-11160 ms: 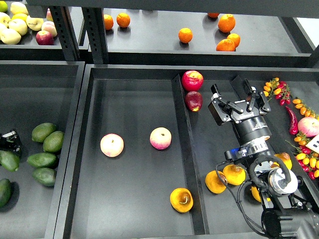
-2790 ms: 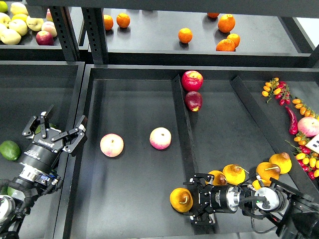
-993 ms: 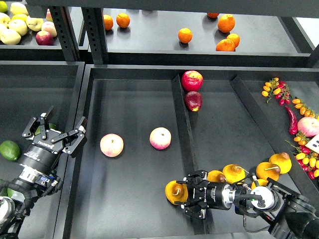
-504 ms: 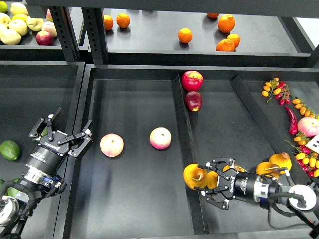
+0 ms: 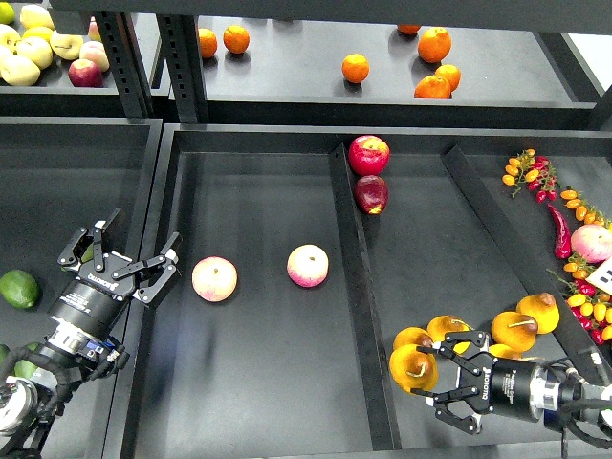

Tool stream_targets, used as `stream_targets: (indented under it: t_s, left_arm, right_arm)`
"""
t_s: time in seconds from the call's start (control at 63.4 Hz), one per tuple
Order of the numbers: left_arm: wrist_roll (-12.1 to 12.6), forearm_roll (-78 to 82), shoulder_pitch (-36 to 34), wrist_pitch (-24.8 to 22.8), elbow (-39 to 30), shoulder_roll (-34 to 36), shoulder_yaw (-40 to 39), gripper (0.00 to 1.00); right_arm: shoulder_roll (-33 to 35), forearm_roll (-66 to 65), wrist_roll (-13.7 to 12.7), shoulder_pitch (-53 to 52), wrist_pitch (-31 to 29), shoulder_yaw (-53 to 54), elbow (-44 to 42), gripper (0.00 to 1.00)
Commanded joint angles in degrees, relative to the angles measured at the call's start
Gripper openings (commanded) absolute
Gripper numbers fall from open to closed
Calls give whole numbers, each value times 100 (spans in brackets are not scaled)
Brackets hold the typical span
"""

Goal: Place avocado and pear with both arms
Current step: 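Carry the pear with the right gripper over the divider beside the pears, then open the right gripper to release the pear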

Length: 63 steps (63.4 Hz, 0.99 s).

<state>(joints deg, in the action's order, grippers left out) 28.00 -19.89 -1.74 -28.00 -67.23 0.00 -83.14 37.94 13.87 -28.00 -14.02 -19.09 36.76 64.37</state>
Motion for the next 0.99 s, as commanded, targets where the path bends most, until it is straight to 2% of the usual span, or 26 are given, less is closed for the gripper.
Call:
stream_targets:
  t_s: [0.0,0.473,0.977]
  left_arm:
    - [0,11,7,0,0,0,0,99]
    - [0,11,7,0,-9,0,-9,99]
    - [0,11,33,0,-9,0,-9,99]
  right_arm:
    - [-32,-104,0,13,2,-2,-127,23]
    - [-199,-464,0,189,-7,-11,-513,25]
    - [-507,-851,0,172,2,-2,-944,40]
